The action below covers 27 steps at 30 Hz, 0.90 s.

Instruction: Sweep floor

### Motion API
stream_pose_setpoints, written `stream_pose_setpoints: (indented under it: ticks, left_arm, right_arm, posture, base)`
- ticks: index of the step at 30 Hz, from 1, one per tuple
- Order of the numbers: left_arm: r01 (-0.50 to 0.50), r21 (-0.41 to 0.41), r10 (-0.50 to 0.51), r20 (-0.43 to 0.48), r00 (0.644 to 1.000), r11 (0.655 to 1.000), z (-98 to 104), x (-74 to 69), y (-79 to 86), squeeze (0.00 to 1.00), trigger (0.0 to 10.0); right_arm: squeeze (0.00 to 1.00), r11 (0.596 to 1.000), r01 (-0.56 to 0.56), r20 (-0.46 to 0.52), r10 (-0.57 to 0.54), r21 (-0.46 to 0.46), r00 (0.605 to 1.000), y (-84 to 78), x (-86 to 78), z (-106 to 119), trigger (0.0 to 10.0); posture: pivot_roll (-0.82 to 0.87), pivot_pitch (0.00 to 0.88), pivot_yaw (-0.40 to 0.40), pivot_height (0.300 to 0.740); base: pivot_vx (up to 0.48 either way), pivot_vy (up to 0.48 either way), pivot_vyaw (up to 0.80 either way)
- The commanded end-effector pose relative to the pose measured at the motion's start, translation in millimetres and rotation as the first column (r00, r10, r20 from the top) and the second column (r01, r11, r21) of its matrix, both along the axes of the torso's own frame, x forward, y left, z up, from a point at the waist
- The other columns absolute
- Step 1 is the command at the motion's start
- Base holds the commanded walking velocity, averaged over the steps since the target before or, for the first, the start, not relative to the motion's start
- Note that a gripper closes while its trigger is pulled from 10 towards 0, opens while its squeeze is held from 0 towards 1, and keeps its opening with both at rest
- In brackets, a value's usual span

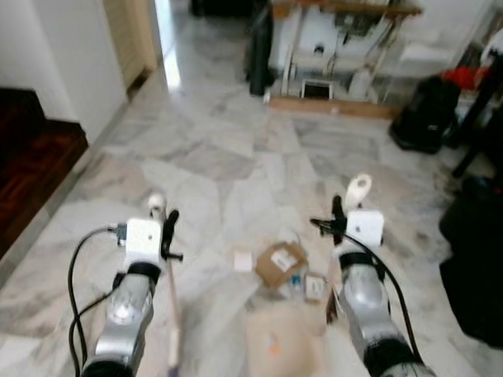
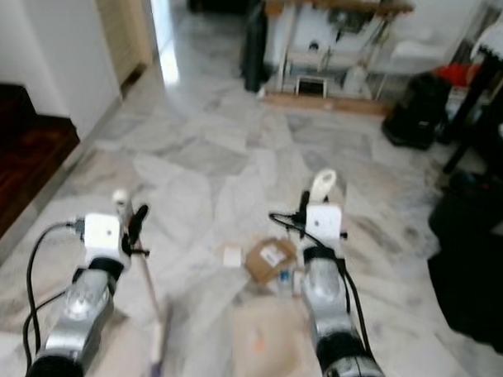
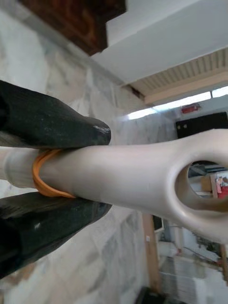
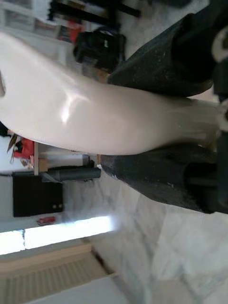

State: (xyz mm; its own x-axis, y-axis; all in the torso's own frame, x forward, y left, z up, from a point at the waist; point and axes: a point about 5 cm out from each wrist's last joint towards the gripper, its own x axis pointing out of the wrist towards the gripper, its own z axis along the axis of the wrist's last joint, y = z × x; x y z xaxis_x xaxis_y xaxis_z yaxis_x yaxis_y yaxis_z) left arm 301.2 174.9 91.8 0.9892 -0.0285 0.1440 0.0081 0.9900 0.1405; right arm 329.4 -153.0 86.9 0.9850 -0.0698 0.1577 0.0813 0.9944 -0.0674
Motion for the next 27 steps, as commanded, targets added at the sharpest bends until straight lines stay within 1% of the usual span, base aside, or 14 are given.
stream_pose_setpoints:
  ticks: [1, 27]
  left_arm:
    - [0.025, -0.012, -0.025, 0.032, 0.999, 1.000, 6.9, 3.1, -9.0, 0.00, 10.0]
    - [0.026, -0.012, -0.026, 0.034, 0.999, 1.000, 7.4, 3.4, -9.7, 0.00, 10.0]
  right_arm:
    - [0.00, 0.999, 0.025, 0.029, -0.024, -0.022, 0.999, -10.9, 2.4, 7.5, 10.0]
    - [0.00, 0.999, 0.025, 0.029, -0.025, -0.019, 0.999, -10.9, 2.5, 7.5, 10.0]
  posture:
    - [0.11, 0.000, 0.016, 0.740]
    - [0.12, 0.000, 0.015, 0.740]
  base:
    - [0.349, 0.000, 0.00]
    - [0.347, 0.000, 0.00]
